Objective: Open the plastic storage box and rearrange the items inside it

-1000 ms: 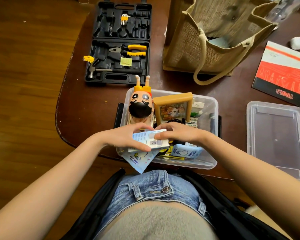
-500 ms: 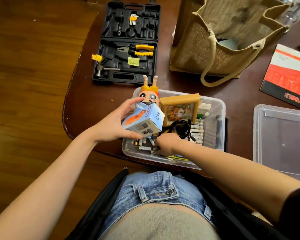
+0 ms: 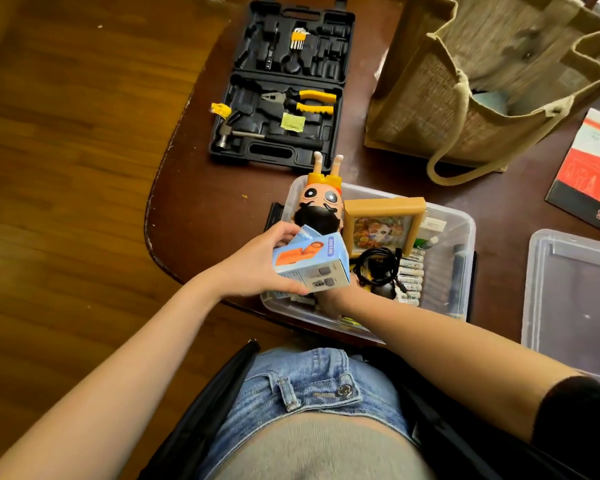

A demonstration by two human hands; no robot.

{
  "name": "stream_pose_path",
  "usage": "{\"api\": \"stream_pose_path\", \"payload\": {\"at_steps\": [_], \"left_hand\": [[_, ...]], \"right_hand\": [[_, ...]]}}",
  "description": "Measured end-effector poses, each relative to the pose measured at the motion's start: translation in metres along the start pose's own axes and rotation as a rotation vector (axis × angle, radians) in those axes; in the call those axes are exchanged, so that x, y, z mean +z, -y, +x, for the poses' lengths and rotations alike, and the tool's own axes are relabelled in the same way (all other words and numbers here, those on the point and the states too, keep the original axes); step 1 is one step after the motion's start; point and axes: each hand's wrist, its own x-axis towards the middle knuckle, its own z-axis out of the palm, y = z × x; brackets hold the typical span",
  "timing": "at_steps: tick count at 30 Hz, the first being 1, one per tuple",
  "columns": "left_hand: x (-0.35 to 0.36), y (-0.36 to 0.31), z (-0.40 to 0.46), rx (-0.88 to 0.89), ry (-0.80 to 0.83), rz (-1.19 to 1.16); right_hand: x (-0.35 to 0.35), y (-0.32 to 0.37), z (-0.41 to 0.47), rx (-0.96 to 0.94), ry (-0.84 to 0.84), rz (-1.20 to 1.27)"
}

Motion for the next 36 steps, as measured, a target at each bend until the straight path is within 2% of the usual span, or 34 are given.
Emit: {"api": "stream_pose_path", "payload": {"at_steps": [5,10,13,18,20,22,24,27,30,36], "left_hand": [[0.001,0.000,0.003,0.009,0.014,0.030],[0.003,-0.002,0.004,0.007,0.029,0.045],[0.004,-0.001,0.005,0.016,0.026,0.042],[0.013,-0.003,0.006,0.008,0.056,0.085],[0.016,-0.003,0.007,0.011,0.057,0.095],[0.017,-0.002,0.008,0.013,0.050,0.092],[0.018,-0.003,0.007,0.010,0.044,0.081],[0.020,-0.007,0.006,0.009,0.036,0.062],[0.021,-0.011,0.005,0.006,0.026,0.043],[0.026,-0.018,0.007,-0.023,0.061,-0.007]], "right_hand": [[0.003,-0.012,-0.012,-0.034,-0.195,0.219],[-0.003,-0.027,-0.049,-0.087,-0.416,0.721],[-0.004,-0.048,-0.078,-0.133,-0.453,0.873],[0.008,-0.096,-0.120,0.040,-0.526,0.901],[0.019,-0.110,-0.126,0.105,-0.486,0.913],[0.027,-0.114,-0.126,0.141,-0.378,0.863],[0.031,-0.110,-0.124,0.143,-0.246,0.716],[0.030,-0.093,-0.117,0.143,-0.135,0.343],[0.024,-0.084,-0.110,0.149,-0.165,0.205],[0.009,-0.092,-0.105,0.098,-0.450,0.437]]}}
